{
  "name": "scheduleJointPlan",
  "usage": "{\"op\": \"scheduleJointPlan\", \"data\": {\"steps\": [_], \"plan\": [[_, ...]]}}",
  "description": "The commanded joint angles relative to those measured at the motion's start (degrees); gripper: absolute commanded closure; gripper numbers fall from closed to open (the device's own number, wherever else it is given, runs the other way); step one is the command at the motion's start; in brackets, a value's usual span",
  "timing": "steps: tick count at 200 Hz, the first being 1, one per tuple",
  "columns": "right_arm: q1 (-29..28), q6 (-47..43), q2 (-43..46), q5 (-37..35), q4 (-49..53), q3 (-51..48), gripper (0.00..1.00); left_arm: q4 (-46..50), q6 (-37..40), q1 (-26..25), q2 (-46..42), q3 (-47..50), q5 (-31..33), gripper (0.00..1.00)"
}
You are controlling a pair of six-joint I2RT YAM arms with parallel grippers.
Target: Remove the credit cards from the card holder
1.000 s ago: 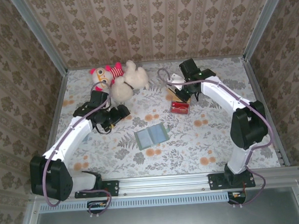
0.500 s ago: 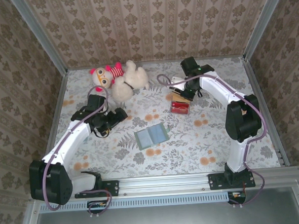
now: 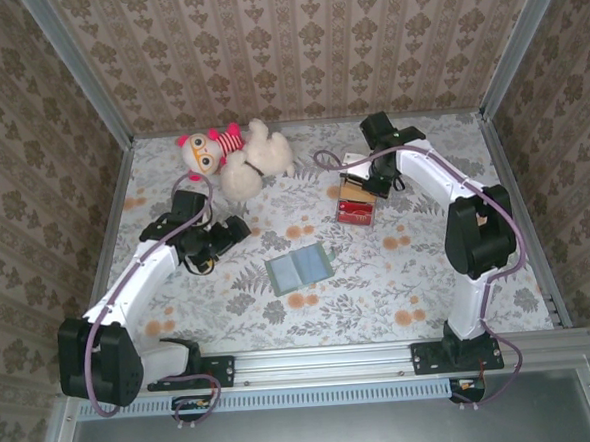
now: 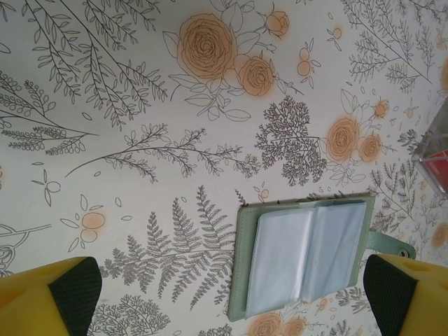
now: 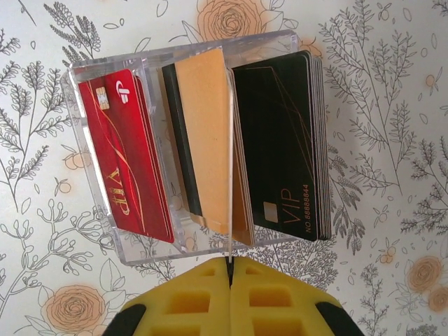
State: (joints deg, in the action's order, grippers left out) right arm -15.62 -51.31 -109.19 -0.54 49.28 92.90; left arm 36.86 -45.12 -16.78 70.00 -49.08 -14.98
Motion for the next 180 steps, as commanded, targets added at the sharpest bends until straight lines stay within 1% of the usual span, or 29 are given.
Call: {"op": "scheduleJointPlan", "data": {"steps": [1,41,55,63,76,88,102,120,137,152,163,180], "plan": [[0.1,-1.7,-1.9,-1.1,2.8,-0.5,0.93,-0.2,1.2,0.4,-1.0,0.8,-0.7,0.0],[0.0,-1.1,-2.8,-0.3,2.7,0.0,0.9,-0.3,1.5,0.4,-1.0,0.8,-0.9,0.0],[0.0,0.6,-3.5,-0.3,2.4,0.5,0.89,-0.5,1.4,0.5,-1.0,0.9,-1.1,0.0],[0.1,1.9,-3.8,0.3,2.7,1.3,0.87,-0.6,1.3,0.5,-0.9,0.8,-1.3,0.0],[0.1,4.4,-4.3,0.4,2.7,2.7,0.78,-0.8,1.3,0.5,-0.9,0.9,-1.5,0.0],[0.1,6.0,-4.0,0.4,2.0,3.4,0.74,-1.2,1.0,0.5,-0.7,0.9,-1.9,0.0],[0.1,7.5,-3.1,0.5,0.8,3.6,0.71,-1.9,0.8,0.4,-0.4,0.9,-2.8,0.0],[0.1,10.0,-1.2,1.1,-0.5,3.3,0.7,-2.3,0.6,0.1,0.2,0.8,-3.5,0.01],[0.1,15.6,1.3,2.9,-2.2,3.0,0.7,-3.3,0.1,-0.8,0.7,0.8,-4.5,0.03],[-0.1,22.5,4.1,5.8,-4.1,2.1,0.7,-5.3,-0.8,-1.9,2.0,1.0,-7.0,0.06],[-0.7,27.7,7.2,9.1,-7.6,-0.7,0.7,-6.9,-1.8,-3.0,3.1,1.0,-8.6,0.09],[-2.2,37.2,12.0,11.8,-14.6,-6.6,0.67,-9.0,-3.1,-5.8,5.3,0.5,-9.0,0.12]]}}
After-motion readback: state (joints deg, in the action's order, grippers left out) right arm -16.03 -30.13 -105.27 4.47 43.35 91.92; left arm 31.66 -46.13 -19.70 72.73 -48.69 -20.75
